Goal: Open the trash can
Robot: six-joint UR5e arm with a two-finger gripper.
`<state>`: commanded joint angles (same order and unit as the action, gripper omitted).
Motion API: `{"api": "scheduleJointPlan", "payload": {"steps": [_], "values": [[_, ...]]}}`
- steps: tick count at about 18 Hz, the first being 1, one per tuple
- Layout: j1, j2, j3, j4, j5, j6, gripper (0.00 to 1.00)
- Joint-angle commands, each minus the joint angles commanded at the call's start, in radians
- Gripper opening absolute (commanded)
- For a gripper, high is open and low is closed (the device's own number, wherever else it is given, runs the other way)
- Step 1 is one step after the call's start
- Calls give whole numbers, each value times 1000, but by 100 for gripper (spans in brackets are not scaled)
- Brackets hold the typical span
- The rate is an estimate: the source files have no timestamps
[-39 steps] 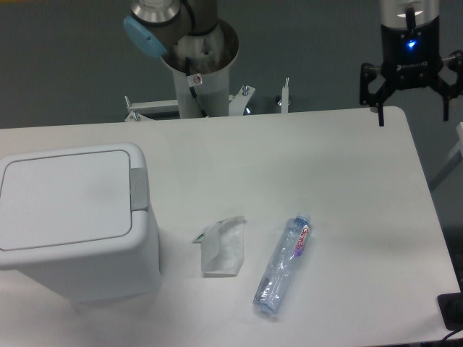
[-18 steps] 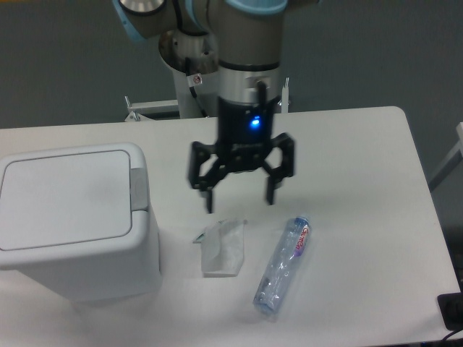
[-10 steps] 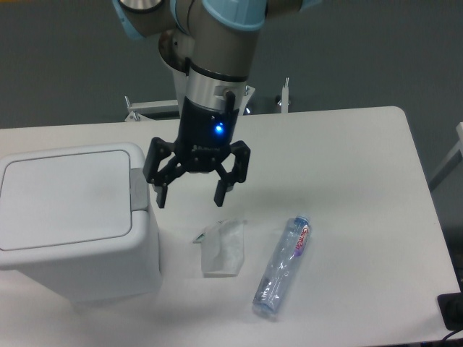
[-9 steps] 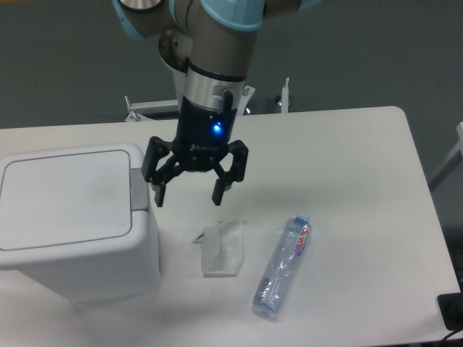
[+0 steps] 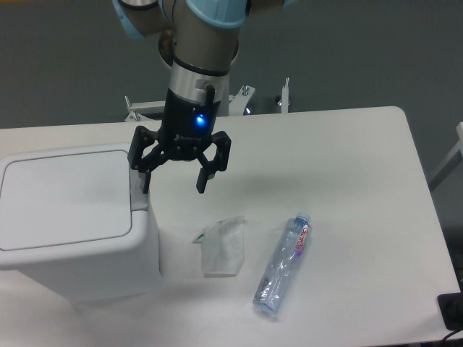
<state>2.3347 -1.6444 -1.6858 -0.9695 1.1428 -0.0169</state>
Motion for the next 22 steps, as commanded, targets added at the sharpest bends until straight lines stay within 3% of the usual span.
{"api": "scheduleJointPlan", "payload": {"steps": [15, 19, 22], "values": [[-2, -2, -18, 8, 2, 3, 100], [23, 2, 96, 17, 20, 9, 100], [77, -15, 165, 20, 133, 37, 100]]}}
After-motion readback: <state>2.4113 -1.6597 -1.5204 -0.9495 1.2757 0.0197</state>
